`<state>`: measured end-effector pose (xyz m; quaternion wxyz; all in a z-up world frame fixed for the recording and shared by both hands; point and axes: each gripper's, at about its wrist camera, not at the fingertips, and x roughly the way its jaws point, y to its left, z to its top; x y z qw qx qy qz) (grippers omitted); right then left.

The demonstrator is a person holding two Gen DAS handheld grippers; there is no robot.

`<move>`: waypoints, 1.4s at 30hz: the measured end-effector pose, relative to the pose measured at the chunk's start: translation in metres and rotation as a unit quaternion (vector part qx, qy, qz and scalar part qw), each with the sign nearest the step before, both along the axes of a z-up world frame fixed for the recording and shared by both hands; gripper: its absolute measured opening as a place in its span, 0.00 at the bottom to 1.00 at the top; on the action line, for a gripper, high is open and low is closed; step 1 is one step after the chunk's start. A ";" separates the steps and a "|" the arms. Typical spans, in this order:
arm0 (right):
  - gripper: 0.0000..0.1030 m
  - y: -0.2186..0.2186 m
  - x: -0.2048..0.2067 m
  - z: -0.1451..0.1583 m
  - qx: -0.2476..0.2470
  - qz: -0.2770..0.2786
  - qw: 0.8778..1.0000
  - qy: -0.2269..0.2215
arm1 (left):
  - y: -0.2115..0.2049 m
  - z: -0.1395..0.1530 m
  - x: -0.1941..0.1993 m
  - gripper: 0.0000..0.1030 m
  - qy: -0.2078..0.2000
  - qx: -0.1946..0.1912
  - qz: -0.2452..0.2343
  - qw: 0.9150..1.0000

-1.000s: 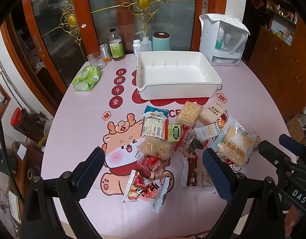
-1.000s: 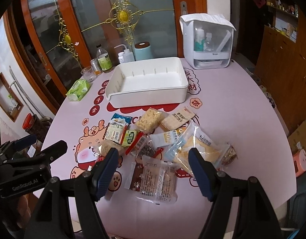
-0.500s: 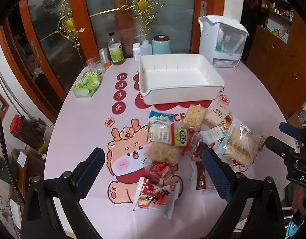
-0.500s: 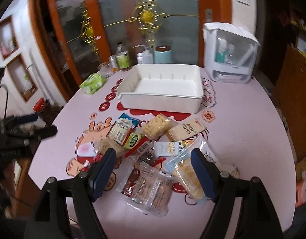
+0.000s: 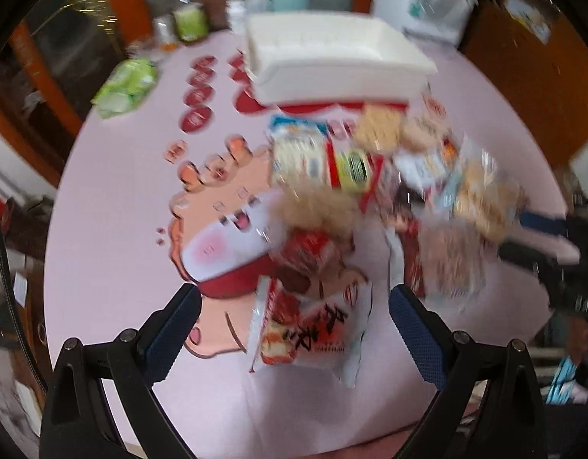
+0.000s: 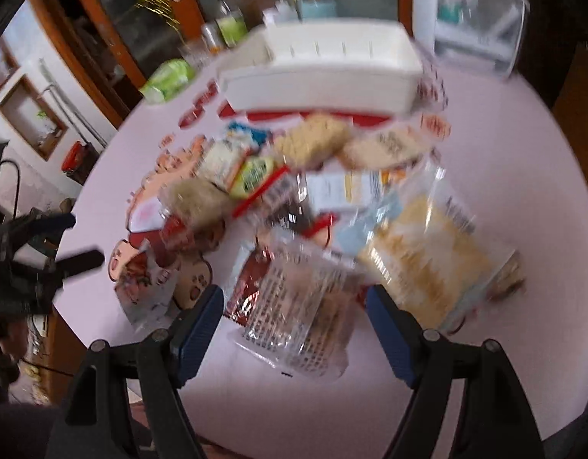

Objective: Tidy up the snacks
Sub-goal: 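Grasp the red-printed snack bag with the left tool while the right tool grasps the clear printed packet, then carry both packets into the white tray and open both tools to release them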

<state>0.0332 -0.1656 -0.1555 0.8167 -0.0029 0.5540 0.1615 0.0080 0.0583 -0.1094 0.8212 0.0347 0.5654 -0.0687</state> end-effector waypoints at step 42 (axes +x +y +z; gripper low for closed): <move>0.70 0.022 0.014 -0.071 -0.041 -0.069 0.993 0.089 | -0.023 -0.107 0.008 0.56 0.143 0.014 0.002 0.990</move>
